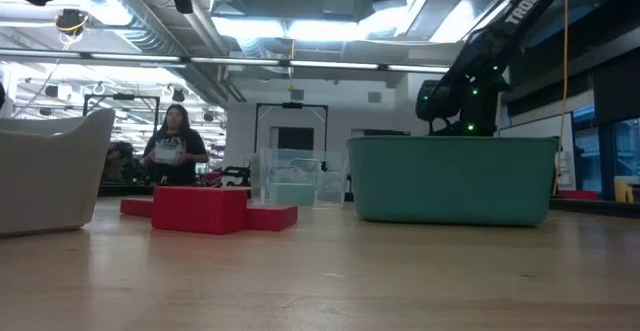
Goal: Sort & place blocks by color
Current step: Put the blue block into the gray bin
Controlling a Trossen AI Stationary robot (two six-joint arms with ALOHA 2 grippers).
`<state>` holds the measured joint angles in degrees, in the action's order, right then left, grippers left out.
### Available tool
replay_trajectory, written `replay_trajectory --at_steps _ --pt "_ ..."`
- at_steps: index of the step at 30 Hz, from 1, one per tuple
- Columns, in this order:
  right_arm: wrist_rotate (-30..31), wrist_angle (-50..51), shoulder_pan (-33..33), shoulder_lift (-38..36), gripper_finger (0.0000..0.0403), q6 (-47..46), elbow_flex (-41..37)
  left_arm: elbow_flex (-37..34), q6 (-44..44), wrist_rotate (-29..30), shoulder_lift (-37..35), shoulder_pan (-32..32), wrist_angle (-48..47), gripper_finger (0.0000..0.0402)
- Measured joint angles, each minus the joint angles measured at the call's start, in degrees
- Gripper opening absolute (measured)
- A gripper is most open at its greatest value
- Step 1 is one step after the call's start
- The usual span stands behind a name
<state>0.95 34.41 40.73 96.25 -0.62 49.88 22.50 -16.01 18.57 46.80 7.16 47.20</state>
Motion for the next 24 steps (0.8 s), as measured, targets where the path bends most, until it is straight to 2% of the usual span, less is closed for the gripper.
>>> replay_trajectory --at_steps 2,7,10,15,19,24 --pt "-0.54 3.59 0.05 -2.35 0.0136 -0.16 -0.58 0.00 -0.01 0.01 0.00 0.00 0.01 0.0206" --pt "-4.39 4.26 -1.41 -12.57 0.0136 -2.43 -1.94 0.00 -0.02 0.00 0.00 0.02 0.00 0.0206" --pt "-7.45 3.02 -4.51 -21.04 0.0136 -8.02 -3.14 0.00 -0.01 0.00 -0.01 0.02 0.00 0.0206" --pt "-8.35 -7.40 -14.45 -34.30 0.0136 -23.86 -6.28 0.00 0.07 -0.89 -0.01 -0.02 -0.45 0.0206" --pt "-1.87 -19.73 -25.73 -38.90 0.0136 -35.18 -7.48 0.00 0.07 -3.57 -0.01 0.00 -1.65 0.0206" --pt "7.72 -37.71 -39.09 -36.40 0.0136 -37.97 -7.44 0.00 0.09 -6.13 -0.02 0.00 -1.87 0.0206"
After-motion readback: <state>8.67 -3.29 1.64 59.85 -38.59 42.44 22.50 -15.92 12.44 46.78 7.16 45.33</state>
